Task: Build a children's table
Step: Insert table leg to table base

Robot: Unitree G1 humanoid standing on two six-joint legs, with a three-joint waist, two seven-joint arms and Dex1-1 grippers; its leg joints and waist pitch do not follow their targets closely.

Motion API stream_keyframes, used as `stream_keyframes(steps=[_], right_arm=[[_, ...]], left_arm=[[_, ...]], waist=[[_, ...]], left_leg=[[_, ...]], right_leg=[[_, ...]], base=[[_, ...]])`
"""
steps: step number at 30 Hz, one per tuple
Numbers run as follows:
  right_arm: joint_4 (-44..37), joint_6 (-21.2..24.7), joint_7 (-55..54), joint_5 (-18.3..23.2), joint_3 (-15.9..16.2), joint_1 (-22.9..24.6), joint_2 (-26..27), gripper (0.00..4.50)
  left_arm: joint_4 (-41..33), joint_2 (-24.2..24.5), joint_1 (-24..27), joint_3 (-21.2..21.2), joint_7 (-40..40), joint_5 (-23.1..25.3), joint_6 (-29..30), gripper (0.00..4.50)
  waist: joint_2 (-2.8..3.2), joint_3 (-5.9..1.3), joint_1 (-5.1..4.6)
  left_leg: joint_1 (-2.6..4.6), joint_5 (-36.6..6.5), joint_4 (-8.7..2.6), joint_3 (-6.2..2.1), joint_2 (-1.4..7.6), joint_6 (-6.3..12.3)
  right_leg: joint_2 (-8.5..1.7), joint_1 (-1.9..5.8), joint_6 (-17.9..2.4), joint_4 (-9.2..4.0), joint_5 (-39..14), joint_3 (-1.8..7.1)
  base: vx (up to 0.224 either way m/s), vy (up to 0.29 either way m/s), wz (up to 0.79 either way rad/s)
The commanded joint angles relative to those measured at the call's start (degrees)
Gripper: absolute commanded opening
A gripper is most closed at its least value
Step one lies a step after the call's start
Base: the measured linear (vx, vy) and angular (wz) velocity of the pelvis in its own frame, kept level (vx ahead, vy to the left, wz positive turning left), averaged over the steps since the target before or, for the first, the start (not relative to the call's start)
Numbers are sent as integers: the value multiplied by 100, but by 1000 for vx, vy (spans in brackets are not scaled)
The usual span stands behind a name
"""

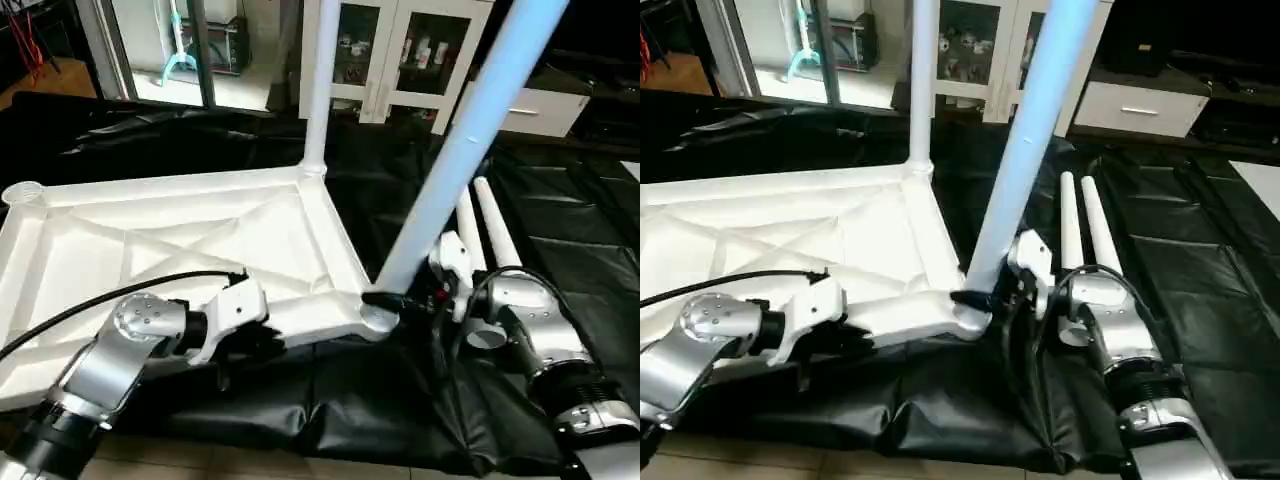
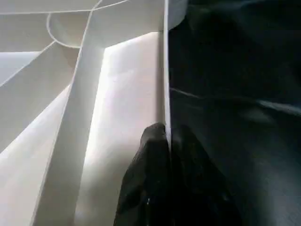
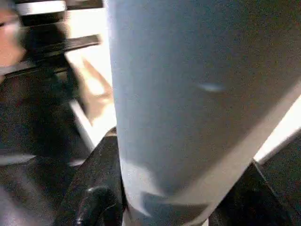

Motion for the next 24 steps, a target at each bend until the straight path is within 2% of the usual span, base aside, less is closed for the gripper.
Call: stream_keyframes(steps=[1, 2, 4, 5, 6, 7, 8, 9, 10, 11, 12, 13, 14, 15, 16, 19, 20, 22, 24], right_arm=[[1066, 406, -1159, -794, 224, 289, 154, 186], [1274, 461, -1721, -778, 94, 153, 303, 186], [1412, 496, -2046, -757, 20, 53, 402, 186], [1557, 549, -2356, -741, -32, -68, 503, 186], [1758, 626, -2791, -704, -103, -242, 670, 186], [1890, 678, -3065, -678, -146, -360, 776, 186], [2172, 834, -3698, -645, -204, -623, 1031, 186], [2224, 873, -3823, -630, -220, -676, 1092, 186], [2342, 964, -4088, -617, -258, -793, 1236, 186], [2378, 997, -4176, -618, -270, -833, 1291, 186], [2466, 1076, -4390, -624, -298, -931, 1426, 186], [2605, 1108, -4744, -639, -352, -1069, 1617, 186], [2629, 1111, -4805, -642, -363, -1093, 1650, 186], [2708, 1117, -5050, -648, -405, -1172, 1766, 186], [2742, 1114, -5130, -655, -422, -1200, 1803, 186], [2871, 1062, -5266, -720, -423, -1314, 1925, 186], [2960, 999, -5318, -772, -425, -1375, 1951, 186], [2988, 955, -5313, -768, -455, -1394, 1947, 186], [3032, 846, -5252, -747, -623, -1439, 1911, 186]], left_arm=[[141, -285, -210, 87, 527, 76, 203, 0], [252, -471, -340, 159, 795, 91, 328, 0], [314, -601, -436, 209, 984, 105, 425, 0], [359, -749, -544, 259, 1185, 108, 578, 0], [399, -996, -700, 347, 1501, 104, 845, 0], [433, -1162, -810, 403, 1707, 99, 1027, 0], [520, -1669, -1081, 591, 2390, 139, 1441, 0], [543, -1787, -1140, 628, 2530, 145, 1511, 0], [582, -2057, -1268, 699, 2796, 146, 1678, 0], [599, -2170, -1314, 737, 2909, 136, 1722, 0], [640, -2445, -1427, 831, 3186, 112, 1829, 0], [680, -2706, -1551, 801, 3426, 180, 1901, 0], [687, -2745, -1571, 792, 3462, 195, 1910, 0], [748, -2909, -1640, 843, 3719, 223, 1875, 0], [768, -2960, -1663, 863, 3807, 227, 1869, 0], [761, -3013, -1674, 901, 3946, 273, 1928, 0], [650, -2980, -1626, 910, 3925, 304, 2078, 0], [566, -2898, -1560, 895, 3858, 321, 2149, 0], [465, -2699, -1418, 850, 3674, 314, 2158, 0]], waist=[[119, -6, -67], [131, 17, -124], [108, 15, -176], [120, 23, -203], [116, 16, -237], [143, 17, -251], [153, 28, -291], [153, 28, -291], [136, -3, -271], [125, -41, -246], [118, -36, -231], [116, -32, -224], [108, -45, -230], [83, -84, -188], [89, -82, -170], [75, -56, -149], [83, -73, -142], [92, -71, -153], [96, -91, -150]], left_leg=[[73, -2794, -581, -274, 306, -298], [65, -3063, -596, -324, 293, -336], [99, -3320, -581, -368, 269, -315], [99, -3363, -583, -382, 266, -310], [65, -3318, -589, -410, 257, -273], [48, -3292, -598, -437, 255, -272], [59, -3303, -588, -433, 250, -284], [59, -3303, -588, -433, 250, -284], [89, -3221, -566, -417, 235, -245], [29, -2831, -544, -381, 226, -152], [-44, -2450, -550, -339, 236, -31], [-108, -2164, -553, -325, 238, 44], [-117, -2029, -546, -309, 239, 70], [-108, -1735, -511, -272, 231, 147], [-115, -1493, -499, -240, 241, 248], [-131, -1655, -510, -229, 244, 305], [-134, -1630, -518, -241, 254, 281], [-134, -1606, -517, -235, 252, 277], [-141, -1398, -506, -219, 252, 328]], right_leg=[[-429, -103, -800, -543, -3006, 252], [-433, -124, -645, -578, -3348, 226], [-433, -156, -511, -624, -3645, 200], [-435, -164, -515, -623, -3666, 200], [-451, -124, -515, -631, -3647, 191], [-461, -119, -563, -619, -3547, 185], [-448, -136, -640, -614, -3397, 166], [-448, -136, -640, -614, -3397, 166], [-438, -129, -662, -636, -3216, 157], [-467, -94, -788, -608, -2808, 203], [-477, -72, -902, -583, -2441, 238], [-480, -31, -998, -549, -2194, 236], [-480, -23, -1035, -531, -2090, 242], [-481, -2, -1071, -518, -1861, 237], [-481, -5, -1172, -490, -1577, 238], [-482, -23, -1116, -502, -1876, 217], [-481, -12, -1039, -484, -1816, 208], [-474, -16, -1062, -475, -1686, 204], [-472, 12, -1139, -428, -1264, 208]], base=[[0, 0, 0], [0, 0, 0], [0, 0, 0], [-50, 21, -6], [-53, 25, -8], [-53, 25, -8], [-54, 29, -7], [-52, 32, -1], [-52, 32, -1], [0, 0, 0], [0, 0, 0], [0, 0, 0], [0, 0, 0], [0, 0, 0], [0, 0, 0], [0, 0, 0], [0, 0, 0], [0, 0, 0], [0, 0, 0]])
